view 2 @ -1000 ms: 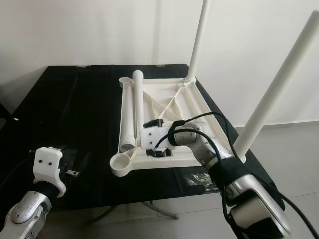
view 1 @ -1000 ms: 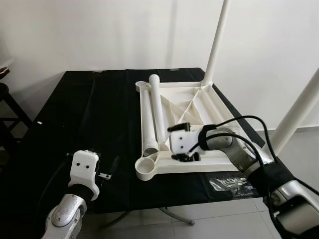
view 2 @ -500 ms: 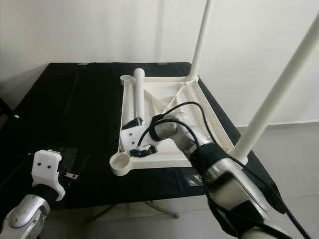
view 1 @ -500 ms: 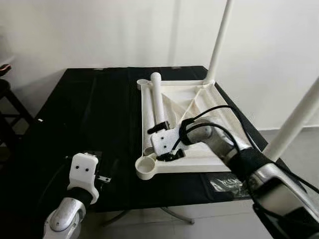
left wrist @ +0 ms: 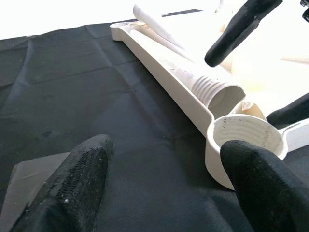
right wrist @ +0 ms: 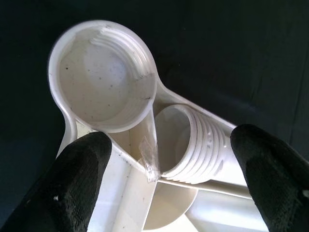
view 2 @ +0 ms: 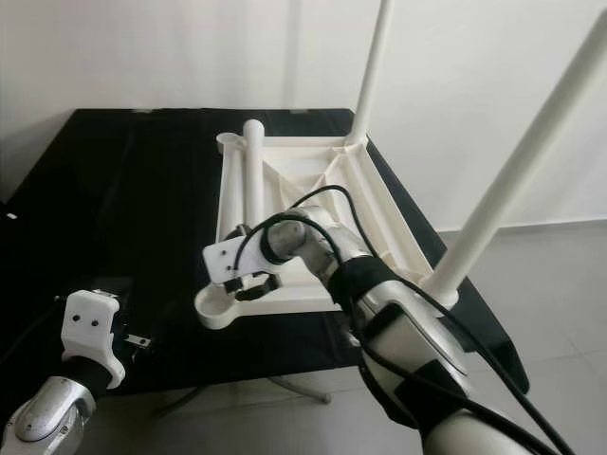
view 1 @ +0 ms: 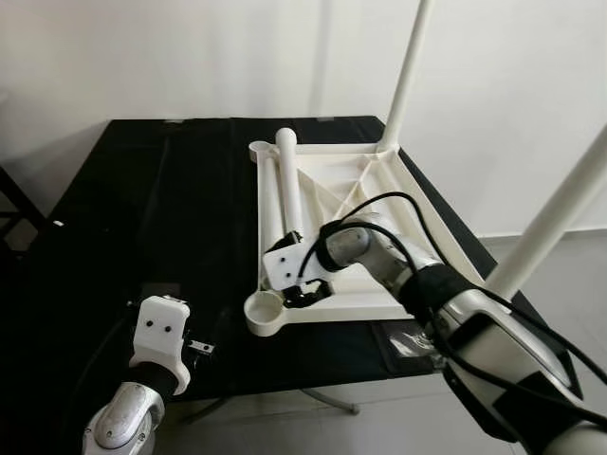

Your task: Building children table

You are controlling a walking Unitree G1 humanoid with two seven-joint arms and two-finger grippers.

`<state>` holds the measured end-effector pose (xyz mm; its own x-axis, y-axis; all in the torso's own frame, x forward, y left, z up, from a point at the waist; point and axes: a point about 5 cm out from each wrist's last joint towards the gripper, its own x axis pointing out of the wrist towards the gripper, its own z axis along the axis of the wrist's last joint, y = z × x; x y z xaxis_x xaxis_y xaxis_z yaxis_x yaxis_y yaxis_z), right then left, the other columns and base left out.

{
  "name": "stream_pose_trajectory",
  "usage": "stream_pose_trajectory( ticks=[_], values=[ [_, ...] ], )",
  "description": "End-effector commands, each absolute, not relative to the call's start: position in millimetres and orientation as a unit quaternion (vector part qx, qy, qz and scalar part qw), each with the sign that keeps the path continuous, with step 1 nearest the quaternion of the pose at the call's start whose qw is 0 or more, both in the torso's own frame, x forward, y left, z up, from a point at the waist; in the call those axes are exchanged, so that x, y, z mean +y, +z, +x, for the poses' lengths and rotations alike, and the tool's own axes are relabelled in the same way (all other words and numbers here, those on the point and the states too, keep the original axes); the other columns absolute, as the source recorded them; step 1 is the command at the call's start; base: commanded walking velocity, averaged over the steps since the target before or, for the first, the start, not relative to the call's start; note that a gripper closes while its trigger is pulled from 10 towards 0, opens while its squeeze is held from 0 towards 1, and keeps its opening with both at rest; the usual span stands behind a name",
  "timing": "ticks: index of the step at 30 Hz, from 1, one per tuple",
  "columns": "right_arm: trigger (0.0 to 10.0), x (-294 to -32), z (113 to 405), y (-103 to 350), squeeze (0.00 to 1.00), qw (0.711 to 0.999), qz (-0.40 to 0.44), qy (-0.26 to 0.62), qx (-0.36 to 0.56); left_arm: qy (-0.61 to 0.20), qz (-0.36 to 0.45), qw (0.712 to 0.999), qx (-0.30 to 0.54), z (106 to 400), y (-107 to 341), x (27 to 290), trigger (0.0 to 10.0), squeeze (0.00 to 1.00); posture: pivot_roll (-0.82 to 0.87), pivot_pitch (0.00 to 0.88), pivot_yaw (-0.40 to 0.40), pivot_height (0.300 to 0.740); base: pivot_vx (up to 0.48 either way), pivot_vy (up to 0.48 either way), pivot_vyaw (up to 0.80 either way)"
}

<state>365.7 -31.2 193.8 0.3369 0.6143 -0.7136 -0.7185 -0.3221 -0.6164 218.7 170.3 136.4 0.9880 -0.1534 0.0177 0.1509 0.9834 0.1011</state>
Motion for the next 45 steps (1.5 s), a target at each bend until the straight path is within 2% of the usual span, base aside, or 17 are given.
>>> stream_pose_trajectory(
  ticks=[1,3,4,7,15,16,19,26,28,36,40,43,45],
  values=[
    [10.0,-18.4,370.7,207.3,0.0,0.62,-0.562,0.548,0.015,-0.075,0.046,0.996,-0.009,215.8,136.5,168.5,10.0,0.0,-0.08,0.095,-0.079,0.74,0.0,0.0,0.0],
    [10.0,-18.4,370.7,207.3,0.0,0.62,-0.562,0.548,0.015,-0.075,0.046,0.996,-0.009,215.8,136.5,168.5,10.0,0.0,-0.08,0.095,-0.079,0.74,0.0,0.0,0.0],
    [10.0,-14.7,374.5,213.6,0.0,0.643,-0.548,0.534,0.009,-0.075,0.042,0.996,-0.008,214.5,136.8,167.9,10.0,0.0,-0.08,0.097,-0.08,0.74,0.0,0.0,0.0],
    [10.0,-10.2,373.7,225.1,0.0,0.663,-0.499,0.558,-0.003,-0.077,0.038,0.996,-0.008,213.8,137.0,167.4,10.0,0.0,-0.08,0.1,-0.081,0.74,0.0,0.0,0.0],
    [10.0,-8.3,371.8,234.3,0.0,0.665,-0.456,0.592,-0.006,-0.078,0.037,0.996,-0.007,213.4,137.4,167.4,10.0,0.0,-0.09,0.1,-0.081,0.74,0.0,0.0,0.0],
    [10.0,-6.1,374.3,241.6,0.0,0.677,-0.448,0.584,-0.012,-0.077,0.035,0.996,-0.006,213.4,137.6,167.6,10.0,0.0,-0.09,0.099,-0.082,0.74,0.0,0.0,0.0],
    [10.0,-5.3,377.7,242.7,0.0,0.683,-0.463,0.564,-0.01,-0.077,0.034,0.996,-0.006,213.5,137.8,167.6,10.0,0.0,-0.09,0.099,-0.082,0.74,0.0,0.0,0.0],
    [10.0,-4.5,380.6,221.1,0.0,0.676,-0.517,0.525,0.024,-0.077,0.034,0.996,-0.006,213.9,138.5,166.9,10.0,0.0,-0.09,0.103,-0.083,0.74,0.0,0.0,0.0],
    [10.0,-4.4,382.6,212.6,0.0,0.684,-0.53,0.501,0.036,-0.077,0.033,0.996,-0.007,213.5,139.0,165.8,10.0,0.0,-0.08,0.107,-0.087,0.74,0.0,0.0,0.0],
    [10.0,-2.9,380.8,201.5,0.0,0.675,-0.538,0.502,0.053,-0.076,0.031,0.997,-0.007,212.6,139.8,164.1,10.0,0.0,-0.08,0.116,-0.094,0.74,0.0,0.0,0.0],
    [10.0,-4.9,383.1,201.5,0.0,0.678,-0.55,0.484,0.051,-0.076,0.029,0.997,-0.007,212.3,140.0,163.4,10.0,0.0,-0.08,0.12,-0.098,0.74,0.0,0.0,0.0],
    [10.0,-1.0,384.1,198.1,0.0,0.698,-0.552,0.454,0.042,-0.075,0.029,0.997,-0.008,211.6,140.4,162.7,10.0,0.0,-0.08,0.123,-0.101,0.74,0.0,0.0,0.0],
    [10.0,1.2,383.2,195.2,0.0,0.699,-0.555,0.449,0.041,-0.075,0.029,0.997,-0.008,211.5,140.6,162.7,10.0,0.0,-0.08,0.124,-0.101,0.74,0.0,0.0,0.0]
  ],
)
